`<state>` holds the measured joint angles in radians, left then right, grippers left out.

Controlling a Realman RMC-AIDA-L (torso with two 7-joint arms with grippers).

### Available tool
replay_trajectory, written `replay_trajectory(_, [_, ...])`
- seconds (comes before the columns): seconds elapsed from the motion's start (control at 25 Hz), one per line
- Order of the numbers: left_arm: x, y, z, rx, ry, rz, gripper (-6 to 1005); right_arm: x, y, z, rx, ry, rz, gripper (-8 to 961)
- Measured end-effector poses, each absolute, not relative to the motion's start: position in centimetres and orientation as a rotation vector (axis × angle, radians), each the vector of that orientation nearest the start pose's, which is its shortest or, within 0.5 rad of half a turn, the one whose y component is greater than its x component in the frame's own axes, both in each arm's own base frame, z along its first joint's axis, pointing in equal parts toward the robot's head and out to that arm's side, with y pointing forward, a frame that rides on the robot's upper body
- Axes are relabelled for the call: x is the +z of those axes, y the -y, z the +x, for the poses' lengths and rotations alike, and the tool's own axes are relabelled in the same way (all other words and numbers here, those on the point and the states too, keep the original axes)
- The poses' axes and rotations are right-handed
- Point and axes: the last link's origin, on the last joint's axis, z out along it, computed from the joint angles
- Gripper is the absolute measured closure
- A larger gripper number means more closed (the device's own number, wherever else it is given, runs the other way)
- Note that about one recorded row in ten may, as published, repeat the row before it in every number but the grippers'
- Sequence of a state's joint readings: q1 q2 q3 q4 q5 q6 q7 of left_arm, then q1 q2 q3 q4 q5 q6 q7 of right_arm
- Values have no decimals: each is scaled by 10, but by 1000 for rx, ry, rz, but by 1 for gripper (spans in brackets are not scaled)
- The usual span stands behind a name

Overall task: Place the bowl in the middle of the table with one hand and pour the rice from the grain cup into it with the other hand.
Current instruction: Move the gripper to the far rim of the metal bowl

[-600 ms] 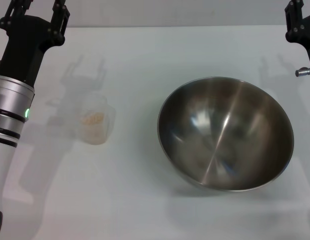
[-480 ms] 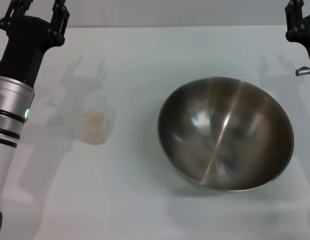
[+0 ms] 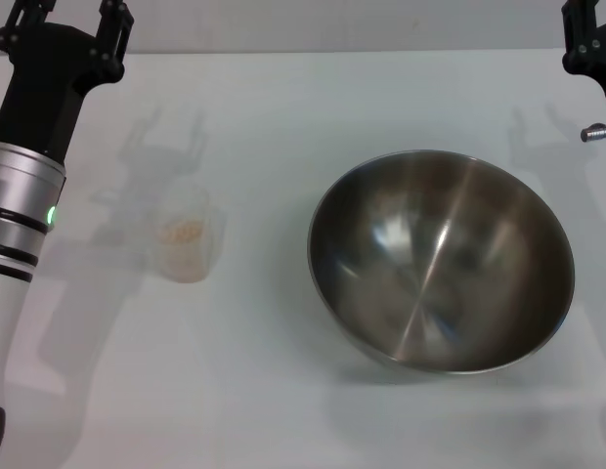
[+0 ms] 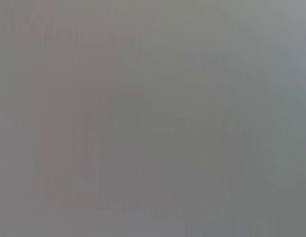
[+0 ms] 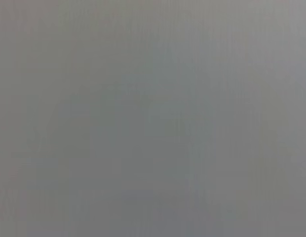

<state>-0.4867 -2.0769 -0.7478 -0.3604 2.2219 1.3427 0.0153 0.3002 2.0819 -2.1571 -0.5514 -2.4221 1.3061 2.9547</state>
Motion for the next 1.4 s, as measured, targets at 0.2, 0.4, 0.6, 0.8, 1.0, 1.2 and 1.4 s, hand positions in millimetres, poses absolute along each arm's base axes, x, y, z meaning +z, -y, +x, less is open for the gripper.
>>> replay_trajectory(0.2, [-18, -348, -238, -978, 250, -1579, 424, -1, -328, 248, 869, -275, -1449, 535])
replay_trajectory(0.4, [-18, -350, -237, -975, 245, -1580, 424, 2, -335, 237, 830, -395, -1527, 532])
replay_trajectory(0.6, [-16, -348, -238, -981, 248, -1568, 424, 12, -336, 212, 752, -547, -1641, 530])
replay_trajectory(0.8, [-13, -346, -242, -980, 244, -1552, 424, 30, -329, 180, 626, -690, -1790, 527])
replay_trajectory(1.0, [-11, -343, -245, -982, 242, -1536, 424, 51, -324, 156, 409, -842, -2002, 525])
replay_trajectory(1.2, [-8, -339, -247, -990, 231, -1520, 424, 80, -312, 140, 175, -934, -2129, 522])
replay_trajectory(1.4, [-6, -337, -247, -999, 222, -1511, 424, 101, -306, 140, 53, -1088, -2192, 520])
